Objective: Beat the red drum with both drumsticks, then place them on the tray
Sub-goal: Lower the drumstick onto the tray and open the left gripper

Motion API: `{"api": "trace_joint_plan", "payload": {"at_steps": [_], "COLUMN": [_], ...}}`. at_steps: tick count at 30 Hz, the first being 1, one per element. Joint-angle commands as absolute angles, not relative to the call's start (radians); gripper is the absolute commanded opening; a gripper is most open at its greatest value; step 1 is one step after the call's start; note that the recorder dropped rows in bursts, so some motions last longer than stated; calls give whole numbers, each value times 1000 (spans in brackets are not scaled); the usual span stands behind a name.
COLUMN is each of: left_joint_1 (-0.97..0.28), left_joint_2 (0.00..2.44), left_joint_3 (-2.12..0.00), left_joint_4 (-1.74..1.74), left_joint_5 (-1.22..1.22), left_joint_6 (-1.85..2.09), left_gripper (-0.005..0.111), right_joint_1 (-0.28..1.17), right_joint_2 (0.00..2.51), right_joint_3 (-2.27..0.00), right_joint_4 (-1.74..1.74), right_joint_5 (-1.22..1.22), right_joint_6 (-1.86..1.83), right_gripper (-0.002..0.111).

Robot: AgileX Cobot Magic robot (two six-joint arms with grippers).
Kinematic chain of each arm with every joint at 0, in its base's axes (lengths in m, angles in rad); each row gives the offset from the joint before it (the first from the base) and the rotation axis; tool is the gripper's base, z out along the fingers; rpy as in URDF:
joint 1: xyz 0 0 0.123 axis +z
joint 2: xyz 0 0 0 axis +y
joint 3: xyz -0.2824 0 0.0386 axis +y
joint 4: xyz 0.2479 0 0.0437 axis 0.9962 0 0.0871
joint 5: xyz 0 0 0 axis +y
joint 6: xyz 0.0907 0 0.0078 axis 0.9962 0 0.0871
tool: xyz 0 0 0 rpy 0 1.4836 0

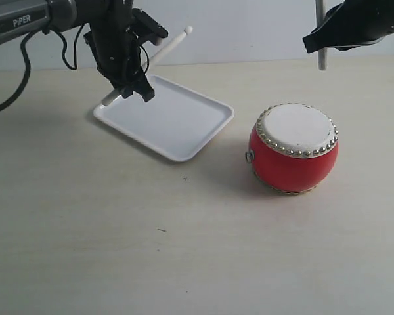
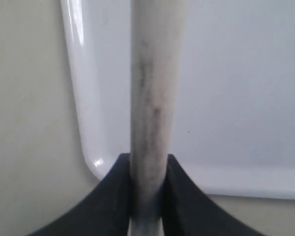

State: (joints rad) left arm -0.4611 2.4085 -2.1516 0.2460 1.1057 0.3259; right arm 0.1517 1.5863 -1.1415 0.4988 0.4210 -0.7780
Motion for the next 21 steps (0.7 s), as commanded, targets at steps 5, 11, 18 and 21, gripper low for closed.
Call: {"api": "trace_joint_plan", "payload": {"at_steps": [5, 11, 18, 21], "left_joint_1": [-460, -460, -460, -460], "left_joint_2": [2433, 2435, 2461, 2491], "left_joint_3": [-2172, -2172, -2172, -2172], "left_joint_4": [352, 352, 371, 418], "left_joint_5": [1038, 972, 835, 796], "left_joint_6": [788, 1082, 1303, 1349], "left_gripper": [0, 0, 0, 0], "right_joint_1": [145, 145, 145, 145], "right_joint_2": [1587, 1587, 1587, 1587], "right_joint_3": [-1148, -1148, -1148, -1148], "right_joint_4": [506, 506, 506, 506], "right_joint_5": [420, 420, 420, 417], "right_joint_6": [-790, -790, -790, -792], "right_gripper": [0, 0, 0, 0]}}
